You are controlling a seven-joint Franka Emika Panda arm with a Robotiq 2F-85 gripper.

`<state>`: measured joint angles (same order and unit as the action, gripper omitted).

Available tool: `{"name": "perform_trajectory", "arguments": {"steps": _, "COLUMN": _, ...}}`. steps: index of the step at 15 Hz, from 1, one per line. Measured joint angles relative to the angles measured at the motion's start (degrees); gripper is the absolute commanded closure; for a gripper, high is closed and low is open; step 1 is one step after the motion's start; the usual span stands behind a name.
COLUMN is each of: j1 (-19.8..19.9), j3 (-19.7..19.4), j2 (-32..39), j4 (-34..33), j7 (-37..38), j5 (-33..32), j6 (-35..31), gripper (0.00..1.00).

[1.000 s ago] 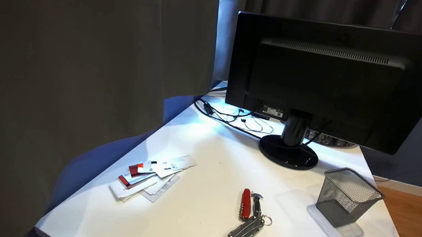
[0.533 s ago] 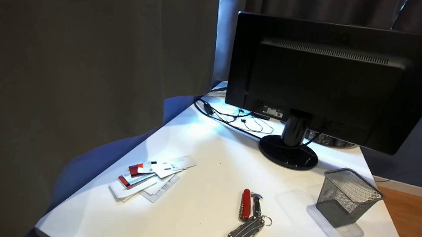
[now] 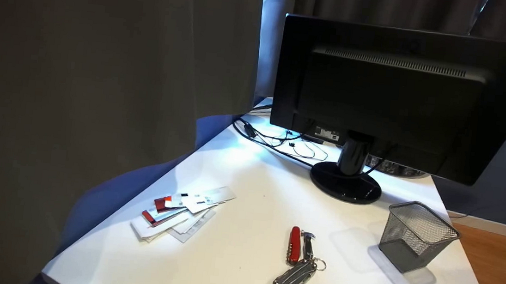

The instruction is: Open the second drawer from the top of the table, pick up the black pen from the table and put it in the second drawer from the top of the table, close the second open drawer from the top of the table

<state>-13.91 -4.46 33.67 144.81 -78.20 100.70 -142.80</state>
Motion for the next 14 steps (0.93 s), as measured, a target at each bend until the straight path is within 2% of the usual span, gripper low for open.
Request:
{"name": "perform_trajectory", "arguments": {"steps": 8, "j1": -0.96, "j3": 5.84, "j2": -11.67, "j4": 7.74, "j7": 16.35, "j5": -9.81, "j6": -7.45, "gripper": 0.00}}
{"name": "perform_trajectory", "arguments": {"steps": 14, "j1": -1.84, "j3": 6.28, "j2": -16.76, "j4": 10.96, "j7": 21.15, "j5": -11.90, "j6": -7.91, "gripper": 0.00}}
